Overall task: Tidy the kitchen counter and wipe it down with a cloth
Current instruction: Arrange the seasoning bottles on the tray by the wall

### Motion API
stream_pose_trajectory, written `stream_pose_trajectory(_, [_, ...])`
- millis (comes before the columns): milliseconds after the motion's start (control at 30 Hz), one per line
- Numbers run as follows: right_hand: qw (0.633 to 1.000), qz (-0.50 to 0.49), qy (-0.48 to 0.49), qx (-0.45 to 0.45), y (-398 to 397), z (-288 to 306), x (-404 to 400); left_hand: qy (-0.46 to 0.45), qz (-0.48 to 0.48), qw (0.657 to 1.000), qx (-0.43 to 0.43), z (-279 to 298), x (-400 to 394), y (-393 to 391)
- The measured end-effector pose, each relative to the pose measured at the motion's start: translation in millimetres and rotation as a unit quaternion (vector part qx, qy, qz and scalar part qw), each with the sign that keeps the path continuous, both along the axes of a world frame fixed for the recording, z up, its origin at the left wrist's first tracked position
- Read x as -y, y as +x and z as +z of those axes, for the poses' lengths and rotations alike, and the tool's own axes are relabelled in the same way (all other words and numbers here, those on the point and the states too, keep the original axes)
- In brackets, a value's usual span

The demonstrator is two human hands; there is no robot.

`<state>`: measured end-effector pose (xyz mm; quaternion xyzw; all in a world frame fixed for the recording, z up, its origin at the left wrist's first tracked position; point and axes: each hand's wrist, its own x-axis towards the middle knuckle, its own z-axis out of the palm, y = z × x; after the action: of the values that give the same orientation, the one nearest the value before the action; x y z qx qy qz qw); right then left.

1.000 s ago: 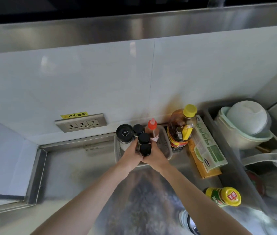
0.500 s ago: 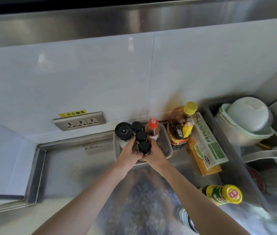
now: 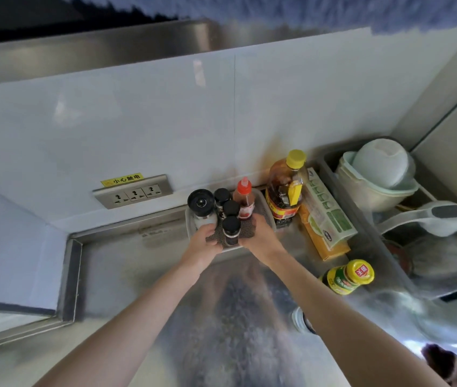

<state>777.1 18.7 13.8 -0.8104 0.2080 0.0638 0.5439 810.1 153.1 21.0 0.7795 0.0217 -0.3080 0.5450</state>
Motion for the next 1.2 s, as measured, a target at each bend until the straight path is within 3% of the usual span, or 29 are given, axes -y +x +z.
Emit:
stream_pose_trajectory(167, [0.996, 0.034, -0.009, -0.076, -42, 14, 24, 0.025, -0.066, 0.997, 0.009, 8, 1, -24])
stream_pose_trajectory(267, [0.998, 0.040, -0.025, -0.049, -78, 34, 39, 0.016, -0.117, 0.993, 0.023, 11, 8, -41])
stream_pose_trajectory(400, [0.999, -0.035, -0.035, 0.017, -149, 55, 60, 0.033, -0.225, 0.973, 0.032, 11, 19, -69])
stream_pose_trajectory(633, [0.979, -0.151, -0.135, -0.018, -238, 32, 65, 0.076, -0.368, 0.925, 0.059, -13, 40, -134])
stream_pose_trajectory(733, [0.967, -0.217, -0.124, -0.053, -241, 17, 66, 0.120, -0.364, 0.918, 0.104, -27, 54, -151])
stream_pose_trajectory(867, [0.967, -0.219, -0.101, -0.078, -229, 5, 67, 0.172, -0.341, 0.914, 0.139, -39, 65, -160])
stream_pose_trajectory(1200, [0.963, -0.249, -0.076, -0.065, -204, -5, 70, 0.174, -0.313, 0.915, 0.186, -50, 76, -155])
